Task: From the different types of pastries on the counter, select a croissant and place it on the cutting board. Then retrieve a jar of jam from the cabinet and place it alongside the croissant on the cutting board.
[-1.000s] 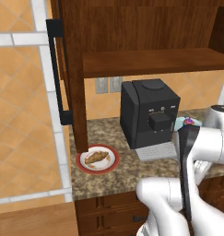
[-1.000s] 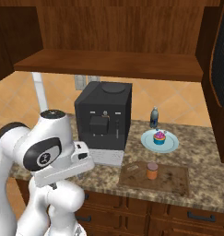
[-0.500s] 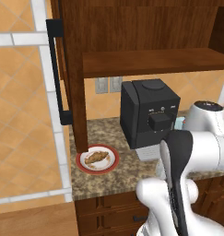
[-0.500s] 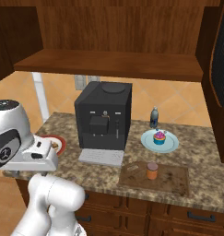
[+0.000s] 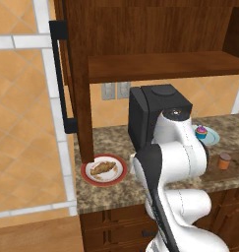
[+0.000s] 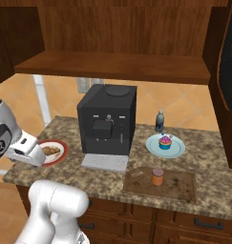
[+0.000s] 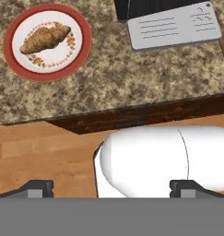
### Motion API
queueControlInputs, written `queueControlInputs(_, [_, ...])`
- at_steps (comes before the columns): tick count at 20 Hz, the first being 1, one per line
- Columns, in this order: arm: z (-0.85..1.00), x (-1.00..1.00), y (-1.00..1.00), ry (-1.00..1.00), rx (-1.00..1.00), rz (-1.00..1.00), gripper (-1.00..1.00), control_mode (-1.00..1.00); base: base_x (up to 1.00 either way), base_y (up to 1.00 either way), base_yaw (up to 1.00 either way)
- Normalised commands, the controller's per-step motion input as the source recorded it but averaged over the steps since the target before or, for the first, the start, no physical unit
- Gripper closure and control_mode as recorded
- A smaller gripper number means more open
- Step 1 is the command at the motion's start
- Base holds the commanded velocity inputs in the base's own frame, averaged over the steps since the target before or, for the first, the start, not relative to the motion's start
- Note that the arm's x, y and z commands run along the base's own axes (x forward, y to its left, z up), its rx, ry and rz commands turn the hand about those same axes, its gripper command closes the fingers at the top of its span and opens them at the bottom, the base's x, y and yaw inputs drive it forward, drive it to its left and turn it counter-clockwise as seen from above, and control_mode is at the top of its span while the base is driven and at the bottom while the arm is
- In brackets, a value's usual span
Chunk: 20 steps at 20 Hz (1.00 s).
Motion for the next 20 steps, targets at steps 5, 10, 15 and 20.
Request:
queueControlInputs(5, [-0.34, 0.62, 0.24, -0.21, -0.03, -0.12, -1.00, -1.00, 0.00, 0.00, 0.00])
queueControlInputs(10, [-0.07, 0.12, 0.05, -0.03, 0.12, -0.04, -1.00, -1.00, 0.00, 0.00, 0.00])
queueControlInputs(15, [-0.15, 0.15, 0.00, 0.08, 0.40, -0.05, -1.00, -1.00, 0.00, 0.00, 0.00])
queueControlInputs(20, [-0.23, 0.17, 0.34, 0.01, 0.03, -0.05, -1.00, -1.00, 0.00, 0.00, 0.00])
